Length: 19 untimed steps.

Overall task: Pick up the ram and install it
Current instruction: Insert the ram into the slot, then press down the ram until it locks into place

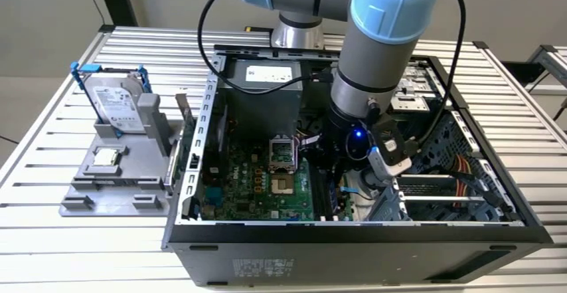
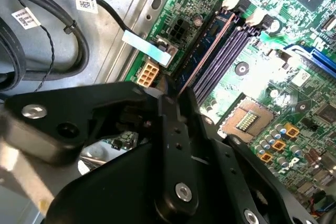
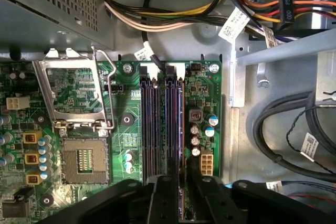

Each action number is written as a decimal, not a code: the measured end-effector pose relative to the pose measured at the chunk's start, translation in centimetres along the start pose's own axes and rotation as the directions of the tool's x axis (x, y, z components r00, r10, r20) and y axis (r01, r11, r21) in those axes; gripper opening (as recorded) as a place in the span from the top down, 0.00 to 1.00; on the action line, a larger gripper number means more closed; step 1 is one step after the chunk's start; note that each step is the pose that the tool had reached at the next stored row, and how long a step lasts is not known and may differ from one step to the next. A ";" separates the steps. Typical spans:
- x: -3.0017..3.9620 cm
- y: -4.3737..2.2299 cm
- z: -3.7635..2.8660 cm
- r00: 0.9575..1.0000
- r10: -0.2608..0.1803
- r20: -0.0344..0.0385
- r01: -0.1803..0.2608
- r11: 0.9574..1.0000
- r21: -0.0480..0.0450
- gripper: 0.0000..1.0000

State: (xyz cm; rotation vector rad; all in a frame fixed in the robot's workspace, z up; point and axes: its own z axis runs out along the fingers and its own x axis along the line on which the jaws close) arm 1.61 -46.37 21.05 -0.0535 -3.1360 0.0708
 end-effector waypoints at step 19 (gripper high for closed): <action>0.01 -0.15 -3.09 1.000 0.000 0.000 0.000 1.000 0.000 0.00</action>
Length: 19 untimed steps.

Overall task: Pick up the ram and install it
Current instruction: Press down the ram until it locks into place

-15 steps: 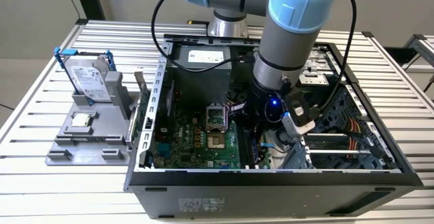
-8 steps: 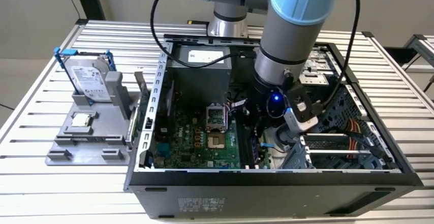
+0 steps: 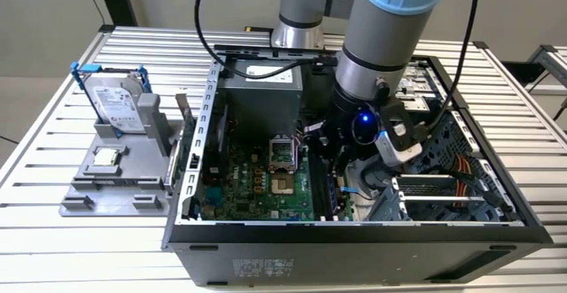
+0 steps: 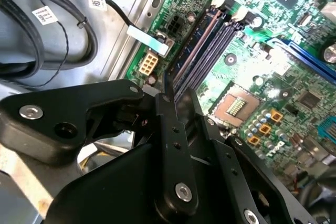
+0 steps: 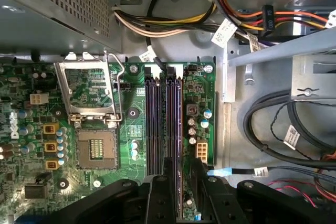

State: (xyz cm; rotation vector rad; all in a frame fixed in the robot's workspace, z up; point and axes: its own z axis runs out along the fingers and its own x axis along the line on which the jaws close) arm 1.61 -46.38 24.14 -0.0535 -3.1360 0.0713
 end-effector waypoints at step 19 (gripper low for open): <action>0.00 -0.03 -0.59 1.000 -0.003 0.000 0.003 1.000 -0.002 1.00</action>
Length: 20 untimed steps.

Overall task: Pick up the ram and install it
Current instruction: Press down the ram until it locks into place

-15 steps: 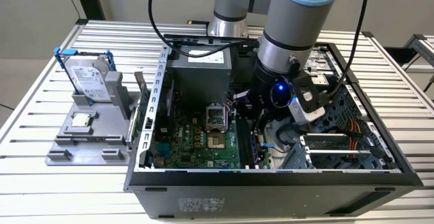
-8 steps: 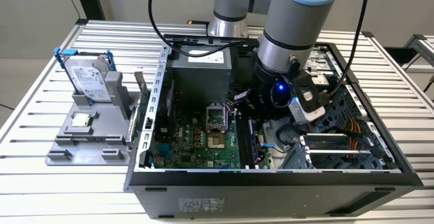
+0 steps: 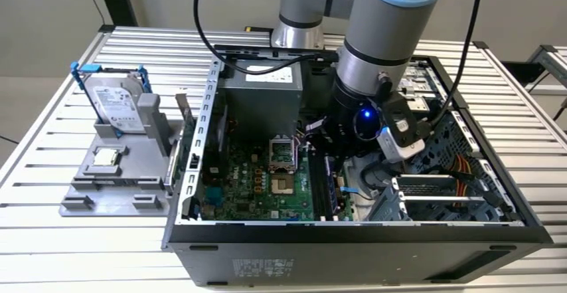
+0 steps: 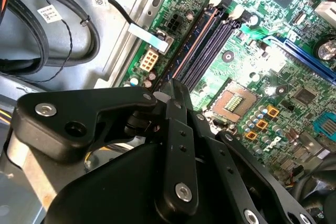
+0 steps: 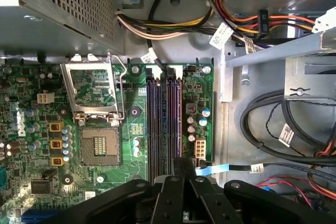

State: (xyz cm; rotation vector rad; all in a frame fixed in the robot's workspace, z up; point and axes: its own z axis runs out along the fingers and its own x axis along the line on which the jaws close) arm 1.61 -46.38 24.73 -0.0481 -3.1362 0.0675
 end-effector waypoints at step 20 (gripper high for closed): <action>0.00 0.00 0.00 0.998 -0.068 0.003 0.068 0.998 0.000 1.00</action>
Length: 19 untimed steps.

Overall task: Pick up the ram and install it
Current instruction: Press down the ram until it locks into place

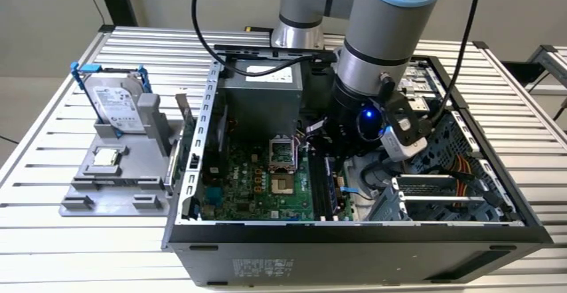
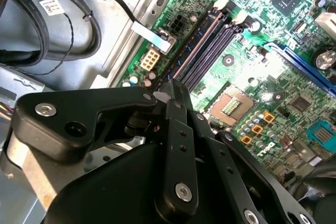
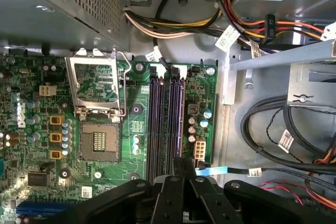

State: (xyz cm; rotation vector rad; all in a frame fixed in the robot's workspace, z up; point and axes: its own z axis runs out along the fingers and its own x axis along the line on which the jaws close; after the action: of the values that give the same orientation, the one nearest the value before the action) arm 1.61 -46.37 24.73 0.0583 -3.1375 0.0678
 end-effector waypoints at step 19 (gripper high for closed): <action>0.00 0.00 0.00 0.994 -0.110 0.005 0.110 0.994 0.001 1.00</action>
State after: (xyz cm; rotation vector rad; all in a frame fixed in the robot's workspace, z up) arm 1.60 -46.37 24.73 0.2316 -3.1318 0.0679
